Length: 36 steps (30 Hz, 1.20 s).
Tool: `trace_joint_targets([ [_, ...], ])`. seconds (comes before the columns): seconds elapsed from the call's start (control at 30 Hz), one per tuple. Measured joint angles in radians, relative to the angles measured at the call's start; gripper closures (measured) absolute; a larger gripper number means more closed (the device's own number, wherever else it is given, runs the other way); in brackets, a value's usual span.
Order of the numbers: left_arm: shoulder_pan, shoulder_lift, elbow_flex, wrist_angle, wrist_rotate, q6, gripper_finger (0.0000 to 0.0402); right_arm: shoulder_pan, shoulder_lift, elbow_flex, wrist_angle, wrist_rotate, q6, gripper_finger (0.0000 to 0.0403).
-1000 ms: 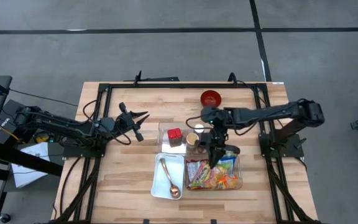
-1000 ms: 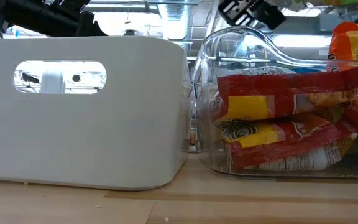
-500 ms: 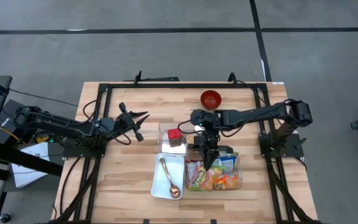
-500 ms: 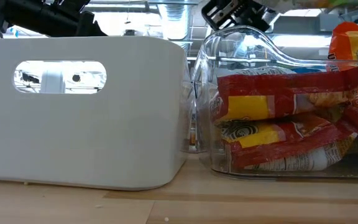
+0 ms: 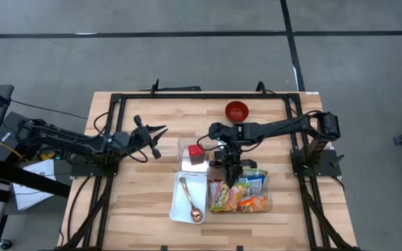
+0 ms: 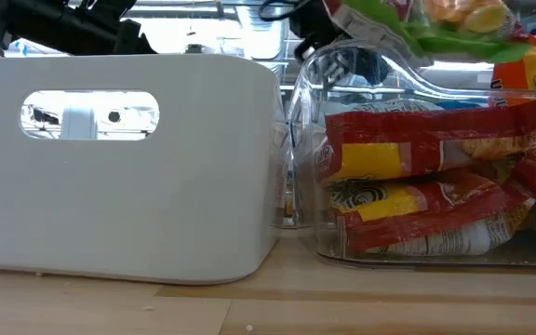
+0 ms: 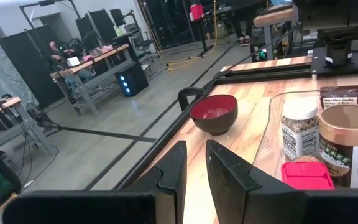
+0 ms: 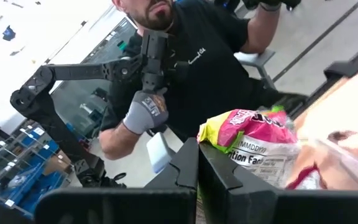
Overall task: Pick & Place Food Item
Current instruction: Put the green noodle pack into the bottom transparent bin, then adjust the white bin
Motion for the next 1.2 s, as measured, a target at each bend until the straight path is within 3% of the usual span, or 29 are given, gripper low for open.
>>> trace_joint_targets([
  [0.47,0.0,0.0,0.0,-0.002,0.0,0.0,0.0348,0.004,0.025,-0.001,-0.036,0.051,-0.065,0.0396],
  [0.7,0.0,0.0,0.0,-0.002,0.0,0.0,0.0348,-0.01,0.025,-0.001,-0.039,0.144,-0.065,0.0326],
  [0.97,0.0,0.0,0.0,-0.002,0.0,0.0,0.0348,-0.048,-0.003,0.018,-0.063,0.151,-0.064,0.024],
  [1.07,0.0,0.0,0.0,-0.003,0.0,0.0,0.0348,-0.068,-0.054,0.022,-0.067,0.169,-0.066,0.0222],
  [1.2,0.0,0.0,0.0,-0.009,0.0,0.0,0.0348,-0.078,-0.142,0.022,-0.108,0.273,-0.114,0.0214],
])
